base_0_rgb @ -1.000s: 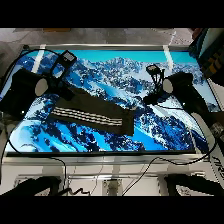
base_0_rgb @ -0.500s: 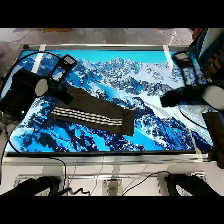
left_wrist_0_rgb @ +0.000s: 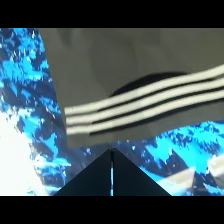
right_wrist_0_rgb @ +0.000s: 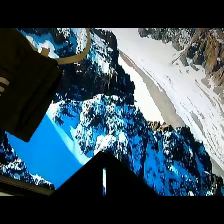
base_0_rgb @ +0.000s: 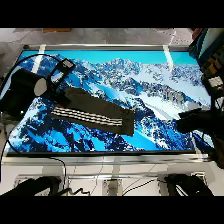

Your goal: Fold the clothes and pants, and hang the long-sleeved shirts on hangers.

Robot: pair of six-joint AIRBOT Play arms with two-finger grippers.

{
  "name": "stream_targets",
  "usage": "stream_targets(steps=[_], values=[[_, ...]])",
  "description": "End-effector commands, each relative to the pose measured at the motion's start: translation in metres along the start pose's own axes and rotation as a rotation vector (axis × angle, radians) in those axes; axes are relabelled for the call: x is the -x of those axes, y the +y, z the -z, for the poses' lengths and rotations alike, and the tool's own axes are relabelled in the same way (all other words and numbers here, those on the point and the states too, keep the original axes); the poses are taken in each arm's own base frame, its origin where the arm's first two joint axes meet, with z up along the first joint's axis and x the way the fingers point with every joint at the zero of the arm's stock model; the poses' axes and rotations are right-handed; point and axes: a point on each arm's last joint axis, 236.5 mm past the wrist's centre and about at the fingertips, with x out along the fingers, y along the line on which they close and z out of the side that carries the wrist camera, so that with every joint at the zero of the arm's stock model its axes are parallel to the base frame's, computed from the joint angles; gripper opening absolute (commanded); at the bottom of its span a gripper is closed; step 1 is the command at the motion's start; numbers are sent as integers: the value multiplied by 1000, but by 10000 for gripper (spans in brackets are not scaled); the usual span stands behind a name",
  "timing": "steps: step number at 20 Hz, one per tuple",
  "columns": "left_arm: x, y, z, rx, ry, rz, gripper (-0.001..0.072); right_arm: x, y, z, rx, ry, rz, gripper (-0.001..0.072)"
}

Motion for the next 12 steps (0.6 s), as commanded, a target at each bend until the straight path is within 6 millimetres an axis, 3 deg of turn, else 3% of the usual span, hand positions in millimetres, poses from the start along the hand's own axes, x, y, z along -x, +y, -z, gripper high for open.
stream_targets(steps=[1,4,6,8,9,11,12], values=[[8,3,10,66,0,39,2,-37,6,51,78,174,-11,21],[25,12,18,197,-51,117,2,-89,51,141,109,415,-188,21],[31,26,36,264,-55,104,2,-122,85,156,8,376,-297,22],[33,37,62,320,-38,79,2,-146,106,134,-125,244,-360,22],[34,39,74,343,-29,69,2,-154,107,117,-171,174,-363,26],[35,40,101,388,-7,52,2,-168,100,79,-252,26,-339,117],[34,39,112,405,5,47,3,-175,96,69,-301,-5,-324,115]])
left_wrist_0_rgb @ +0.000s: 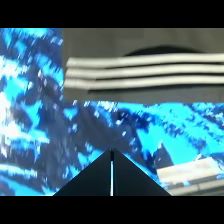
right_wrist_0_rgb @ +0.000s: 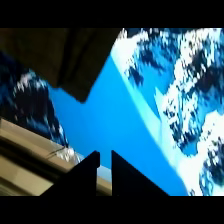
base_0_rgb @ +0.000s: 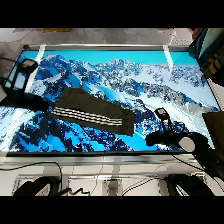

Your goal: Fold the clothes and pants, and hang the long-sleeved shirts on hangers.

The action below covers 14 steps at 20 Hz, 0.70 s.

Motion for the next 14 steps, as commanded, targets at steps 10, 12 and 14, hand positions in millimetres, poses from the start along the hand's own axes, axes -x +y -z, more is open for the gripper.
stream_targets(steps=[10,12,14], values=[[-16,9,69,98,89,-15,3,-68,38,-5,111,305,-234,21],[-16,9,69,98,89,-15,2,-61,56,0,210,342,-349,21],[-16,9,69,98,89,-15,3,-62,33,-12,174,305,-314,21]])
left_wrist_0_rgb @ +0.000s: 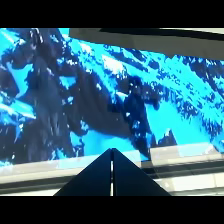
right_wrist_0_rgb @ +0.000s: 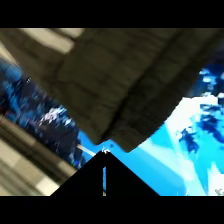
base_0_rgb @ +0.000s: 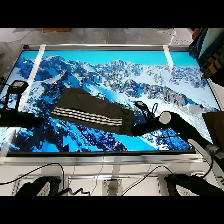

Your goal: Fold the clothes and pants, and hang the long-sleeved shirts on hangers.

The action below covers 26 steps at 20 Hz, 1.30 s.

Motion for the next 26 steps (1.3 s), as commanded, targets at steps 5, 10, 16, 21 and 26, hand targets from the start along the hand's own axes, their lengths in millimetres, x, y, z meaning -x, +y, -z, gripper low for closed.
stream_targets(steps=[5,10,16,21,26], values=[[-1,0,1,1,3,0,2,53,-91,15,-238,-45,-33,21],[-1,-2,1,3,1,7,3,65,-59,12,-350,-222,-349,21],[-1,-2,1,3,1,7,2,20,-23,0,-376,-240,-359,441],[-1,-2,1,3,3,8,3,-1,-3,-14,-372,-242,-321,454],[-1,-2,1,3,3,8,3,-15,-10,-14,-441,-229,-282,453]])
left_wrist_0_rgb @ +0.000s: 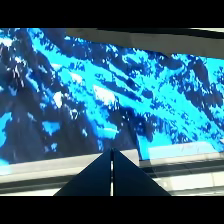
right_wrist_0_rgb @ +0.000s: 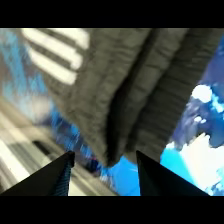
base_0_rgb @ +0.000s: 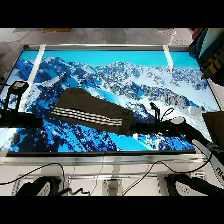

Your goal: Fold the clothes and pants, and hang the long-sleeved shirts on hangers.

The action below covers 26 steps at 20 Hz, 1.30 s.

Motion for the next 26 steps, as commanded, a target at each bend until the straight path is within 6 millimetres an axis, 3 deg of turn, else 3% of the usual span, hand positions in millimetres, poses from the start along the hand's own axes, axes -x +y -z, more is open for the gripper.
stream_targets(steps=[1,4,7,13,16,21,23,24,25,26], values=[[0,0,0,1,0,-1,3,-11,-6,3,-61,11,13,453],[0,0,0,1,0,-1,3,-18,-7,10,-81,42,-17,452],[0,0,0,1,1,0,2,-18,9,9,-53,39,-87,451],[-1,0,1,1,2,0,3,-17,21,10,-43,42,-139,446],[-1,0,1,1,2,0,2,-15,33,8,-16,34,-190,402],[0,-12,-2,11,-11,50,3,-18,27,-2,-78,-5,-159,374],[-1,-20,-5,19,-19,87,3,-25,19,-8,-108,-38,-104,249],[-2,-21,-6,19,-20,91,2,-30,19,-9,-103,-48,-88,241],[-4,-21,-7,20,-16,93,11,-34,22,-9,-100,-52,-82,242],[-7,-21,-7,20,-8,95,72,-37,24,-8,-92,-52,-78,241]])
